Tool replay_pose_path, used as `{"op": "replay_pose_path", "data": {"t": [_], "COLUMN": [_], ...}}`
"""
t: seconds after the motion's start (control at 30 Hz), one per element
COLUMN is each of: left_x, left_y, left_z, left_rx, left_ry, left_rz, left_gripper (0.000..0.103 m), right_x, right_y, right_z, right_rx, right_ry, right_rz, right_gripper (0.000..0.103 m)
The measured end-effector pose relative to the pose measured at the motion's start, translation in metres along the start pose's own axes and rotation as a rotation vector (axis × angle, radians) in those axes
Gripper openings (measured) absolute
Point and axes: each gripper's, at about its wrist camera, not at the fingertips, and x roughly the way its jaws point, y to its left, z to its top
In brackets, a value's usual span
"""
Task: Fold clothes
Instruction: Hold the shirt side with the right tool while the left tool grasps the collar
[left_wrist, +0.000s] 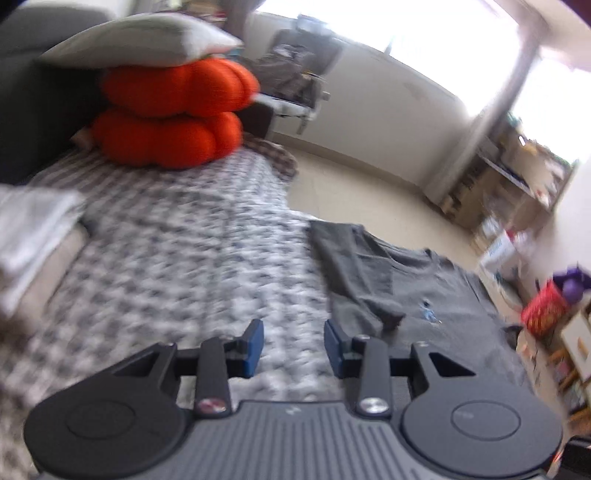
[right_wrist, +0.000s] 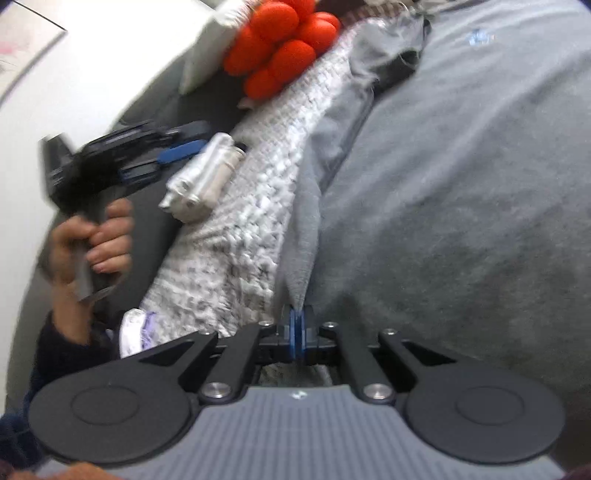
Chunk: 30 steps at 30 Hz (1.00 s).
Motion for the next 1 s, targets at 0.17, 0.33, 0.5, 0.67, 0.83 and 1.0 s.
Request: {"op": "replay_pose_path", "data": {"t": [0.17, 0.33, 0.5, 0.67, 0.83, 1.0], "left_x": [0.045, 0.114, 0.169, 0.204, 0.213, 0.198], "left_y": [-0.061, -0.125, -0.167, -0.178, -0.163, -0.154], "left_z": [0.022, 0.032, 0.012, -0.005, 0.002, 0.024], "left_rx": [0.151, 0.329, 0.582, 0.726, 0.609, 0.444], "left_ry": [0.01, 0.122, 0.16, 0.134, 0.174, 0.068], "left_rz": [-0.035, -0.112, 0.006, 0.138, 0.119, 0.153], "left_gripper": [0.057, 0.078, 0.078, 0.072, 0.005, 0.004], "right_x": [0.002, -0.004, -0.008, -0.009, -0.007, -0.008], "right_y": [-0.005, -0.032, -0.05, -0.06, -0.059, -0.054], "right_z": [-0.001, 0.006, 0.011, 0.016, 0.012, 0.007], "right_rx": [-0.045, -0.008, 0.002, 0.013, -0.019, -0.046], "right_ry": [0.021, 0.017, 0.011, 0.006, 0.018, 0.018], "right_rz": [0.021, 0.082, 0.101, 0.15, 0.187, 0.198], "right_gripper": [0.004, 0.006, 0.007, 0.007, 0.007, 0.007]}}
